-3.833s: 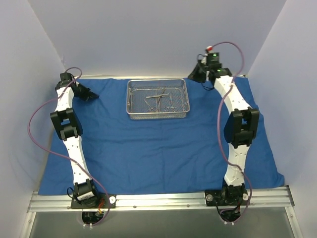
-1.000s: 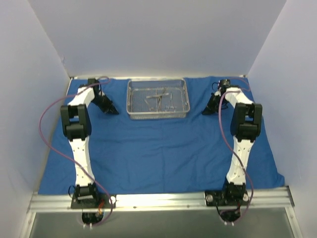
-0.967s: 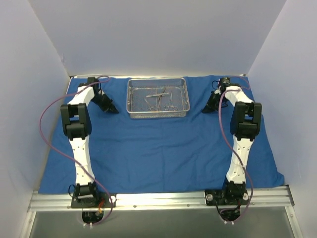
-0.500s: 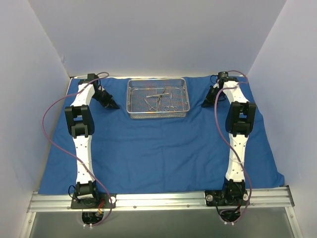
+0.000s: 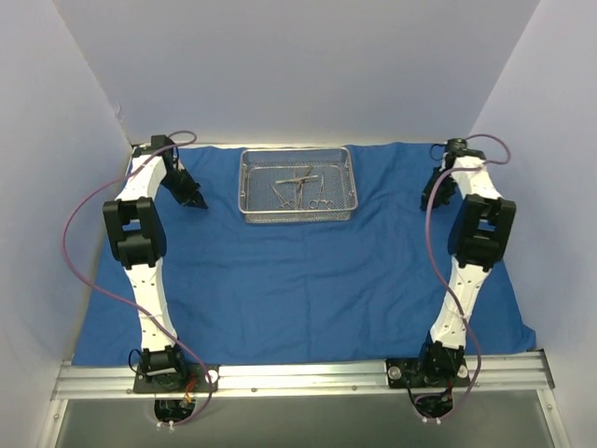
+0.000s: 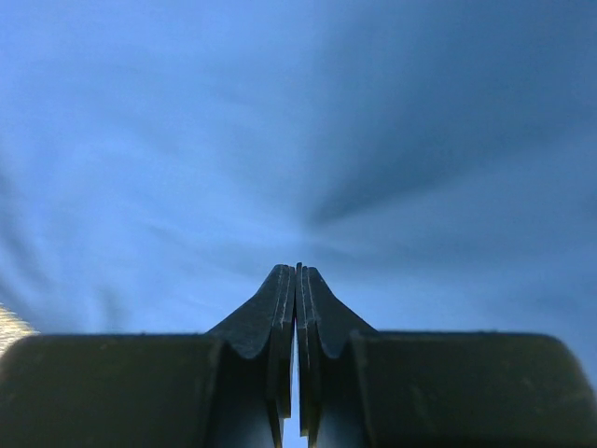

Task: Open and lay out the surgical kit
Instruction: Smooth out the surgical kit at the center of the board.

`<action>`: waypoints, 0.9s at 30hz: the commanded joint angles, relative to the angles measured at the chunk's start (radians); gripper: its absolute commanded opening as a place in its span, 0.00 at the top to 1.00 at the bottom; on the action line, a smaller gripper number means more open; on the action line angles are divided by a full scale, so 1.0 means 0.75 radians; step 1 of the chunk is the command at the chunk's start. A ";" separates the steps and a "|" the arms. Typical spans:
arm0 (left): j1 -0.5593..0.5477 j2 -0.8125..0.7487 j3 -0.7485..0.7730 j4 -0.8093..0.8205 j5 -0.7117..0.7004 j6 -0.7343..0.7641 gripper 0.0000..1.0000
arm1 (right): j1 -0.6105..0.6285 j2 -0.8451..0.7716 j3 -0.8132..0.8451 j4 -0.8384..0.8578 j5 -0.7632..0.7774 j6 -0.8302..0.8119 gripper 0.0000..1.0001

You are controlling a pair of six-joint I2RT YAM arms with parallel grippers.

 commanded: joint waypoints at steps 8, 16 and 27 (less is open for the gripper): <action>0.096 -0.361 -0.409 0.155 -0.032 0.177 0.85 | -0.240 -0.185 -0.435 0.048 0.358 -0.078 1.00; 0.103 -0.424 -0.311 0.080 -0.063 0.210 0.76 | -0.079 -0.273 -0.176 0.046 0.293 -0.058 1.00; 0.094 -0.281 -0.315 0.482 0.425 0.063 0.83 | 0.179 -0.061 0.111 0.437 -0.204 0.068 0.96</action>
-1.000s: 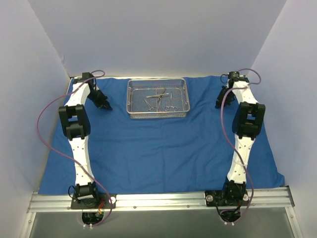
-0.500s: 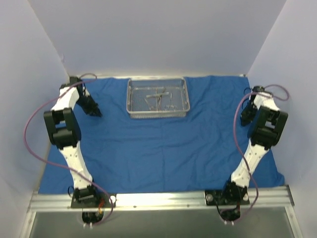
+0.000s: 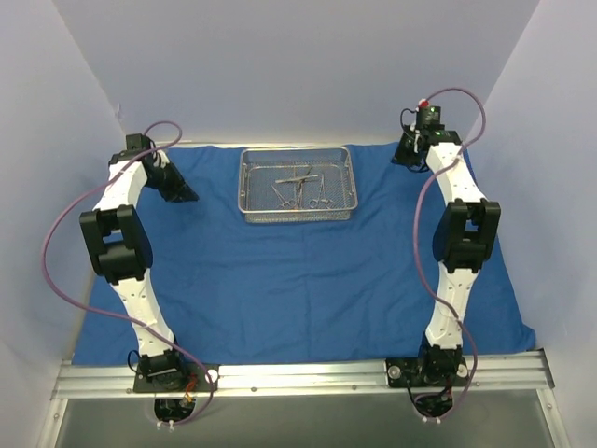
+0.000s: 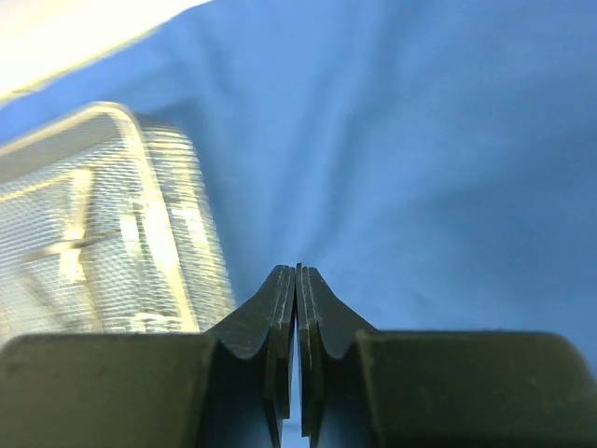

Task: Open and lay out the surgical kit
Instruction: Smooth out the surgical kit at the center of the board.

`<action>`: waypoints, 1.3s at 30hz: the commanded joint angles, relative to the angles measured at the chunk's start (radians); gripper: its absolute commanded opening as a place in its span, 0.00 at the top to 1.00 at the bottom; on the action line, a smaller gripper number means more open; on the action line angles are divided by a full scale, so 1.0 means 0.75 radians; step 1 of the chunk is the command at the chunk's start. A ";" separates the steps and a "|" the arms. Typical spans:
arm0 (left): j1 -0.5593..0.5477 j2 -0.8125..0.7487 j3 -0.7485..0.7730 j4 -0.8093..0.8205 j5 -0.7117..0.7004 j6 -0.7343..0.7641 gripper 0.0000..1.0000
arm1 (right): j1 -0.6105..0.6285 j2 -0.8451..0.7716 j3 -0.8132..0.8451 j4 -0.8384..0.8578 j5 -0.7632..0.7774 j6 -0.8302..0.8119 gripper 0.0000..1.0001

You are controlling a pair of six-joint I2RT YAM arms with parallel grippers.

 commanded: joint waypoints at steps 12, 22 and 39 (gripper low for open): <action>-0.098 0.466 0.407 0.664 0.381 -0.383 0.88 | -0.020 0.460 0.262 0.327 -0.428 0.157 1.00; -0.113 0.736 0.736 0.599 0.312 -0.533 0.88 | 0.045 0.783 0.669 0.061 -0.285 0.169 1.00; 0.037 1.088 1.107 0.594 0.381 -0.745 0.89 | -0.067 0.916 0.737 0.075 -0.181 0.409 1.00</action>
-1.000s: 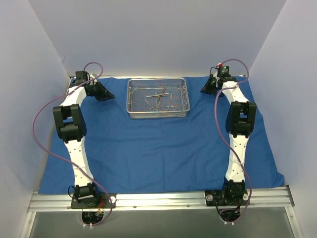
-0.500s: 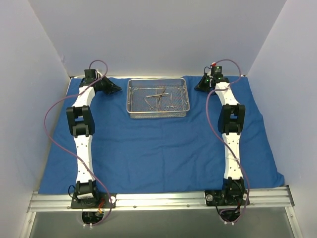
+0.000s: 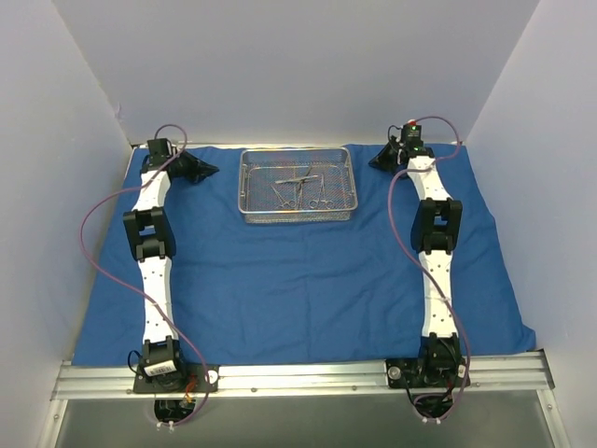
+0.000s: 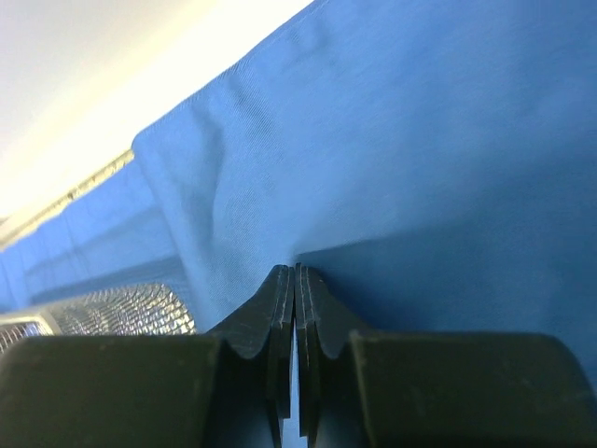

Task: Open and lay out the surgical kit
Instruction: Smooth out the surgical kit at the center of the board.

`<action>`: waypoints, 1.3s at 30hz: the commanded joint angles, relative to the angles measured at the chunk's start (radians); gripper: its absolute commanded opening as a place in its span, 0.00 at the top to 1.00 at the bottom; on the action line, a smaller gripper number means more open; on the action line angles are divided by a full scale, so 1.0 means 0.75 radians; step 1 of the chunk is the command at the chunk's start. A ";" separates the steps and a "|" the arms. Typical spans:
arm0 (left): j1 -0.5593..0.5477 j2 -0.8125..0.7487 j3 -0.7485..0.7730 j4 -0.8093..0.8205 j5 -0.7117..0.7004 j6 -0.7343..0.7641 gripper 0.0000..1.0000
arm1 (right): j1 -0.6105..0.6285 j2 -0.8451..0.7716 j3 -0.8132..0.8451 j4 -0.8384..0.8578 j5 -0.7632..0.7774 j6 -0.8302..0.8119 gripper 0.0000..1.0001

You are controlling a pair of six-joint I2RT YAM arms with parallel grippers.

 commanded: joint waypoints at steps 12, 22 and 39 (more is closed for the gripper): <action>0.104 -0.371 0.080 0.087 0.029 0.093 0.67 | -0.107 -0.058 0.098 0.046 -0.019 0.082 0.81; 0.017 -0.808 -0.145 -0.672 -0.457 0.482 0.66 | 0.015 -0.512 -0.322 -0.144 0.007 -0.109 0.43; -0.223 -1.326 -1.105 -0.446 -0.597 0.797 0.64 | 0.232 -0.616 -0.368 -0.402 0.340 -0.364 0.35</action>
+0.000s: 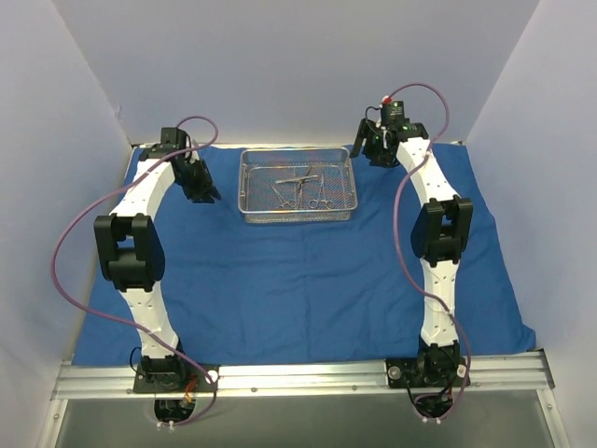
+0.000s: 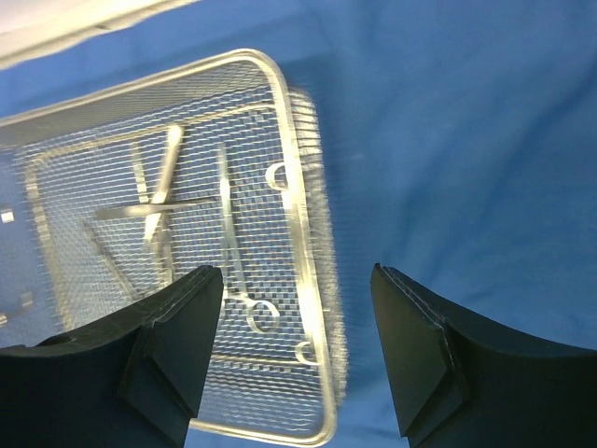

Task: Open and lay out the surgical kit
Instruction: Pick up the container from the surgical kit.

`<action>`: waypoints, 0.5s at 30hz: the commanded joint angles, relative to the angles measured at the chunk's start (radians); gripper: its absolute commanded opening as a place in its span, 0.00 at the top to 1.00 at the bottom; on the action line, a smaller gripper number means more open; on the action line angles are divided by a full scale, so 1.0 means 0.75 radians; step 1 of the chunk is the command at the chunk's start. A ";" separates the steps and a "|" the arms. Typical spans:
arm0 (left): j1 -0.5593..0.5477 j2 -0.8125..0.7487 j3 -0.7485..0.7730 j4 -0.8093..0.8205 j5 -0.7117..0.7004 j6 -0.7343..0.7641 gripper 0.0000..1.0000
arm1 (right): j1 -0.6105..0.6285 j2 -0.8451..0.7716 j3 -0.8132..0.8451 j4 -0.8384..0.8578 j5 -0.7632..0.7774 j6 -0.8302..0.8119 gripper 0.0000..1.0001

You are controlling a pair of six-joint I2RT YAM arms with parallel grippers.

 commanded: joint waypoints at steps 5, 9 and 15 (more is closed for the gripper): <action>-0.003 -0.097 0.051 0.099 0.065 0.077 0.63 | 0.065 0.060 0.028 -0.097 0.160 -0.105 0.34; -0.030 -0.017 0.155 0.066 0.108 0.067 0.63 | 0.087 0.105 0.041 -0.103 0.174 -0.105 0.34; -0.046 0.138 0.302 -0.024 0.114 0.075 0.63 | 0.089 0.174 0.075 -0.101 0.139 -0.113 0.34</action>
